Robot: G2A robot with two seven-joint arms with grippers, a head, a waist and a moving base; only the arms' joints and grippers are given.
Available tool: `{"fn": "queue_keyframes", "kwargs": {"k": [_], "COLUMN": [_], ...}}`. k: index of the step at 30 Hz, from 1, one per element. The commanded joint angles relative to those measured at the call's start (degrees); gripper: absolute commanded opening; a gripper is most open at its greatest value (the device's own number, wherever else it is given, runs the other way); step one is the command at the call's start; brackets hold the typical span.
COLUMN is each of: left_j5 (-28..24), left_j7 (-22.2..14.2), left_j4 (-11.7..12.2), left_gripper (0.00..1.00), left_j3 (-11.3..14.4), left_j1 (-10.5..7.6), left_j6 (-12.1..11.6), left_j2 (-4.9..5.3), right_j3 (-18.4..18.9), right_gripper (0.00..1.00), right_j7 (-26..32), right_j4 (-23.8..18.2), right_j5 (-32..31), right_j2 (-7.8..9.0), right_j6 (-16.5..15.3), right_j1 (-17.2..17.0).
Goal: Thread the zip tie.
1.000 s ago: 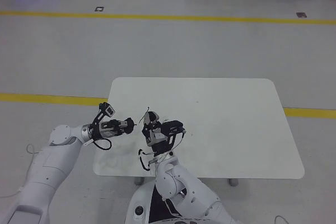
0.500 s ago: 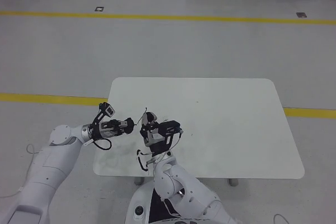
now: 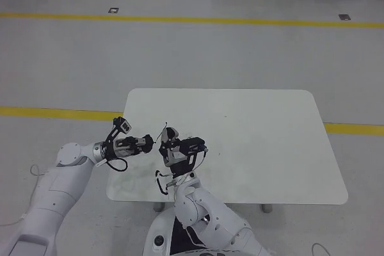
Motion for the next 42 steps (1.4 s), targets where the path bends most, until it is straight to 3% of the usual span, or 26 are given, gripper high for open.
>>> {"fn": "queue_keyframes", "kwargs": {"k": [1,42], "left_j5": [0.00,0.00], "left_j7": [0.00,0.00], "left_j4": [0.00,0.00], "left_gripper": [0.00,0.00], "left_j3": [0.00,0.00], "left_j1": [0.00,0.00], "left_j6": [0.00,0.00], "left_j2": [0.00,0.00], "right_j3": [-0.08,-0.13], "right_gripper": [0.00,0.00], "right_j7": [-0.04,0.32], "right_j4": [-0.02,-0.12], "right_j5": [-0.05,-0.74], "right_j2": [0.03,0.18], "right_j6": [0.05,0.35], "right_j1": [0.00,-0.20]}}
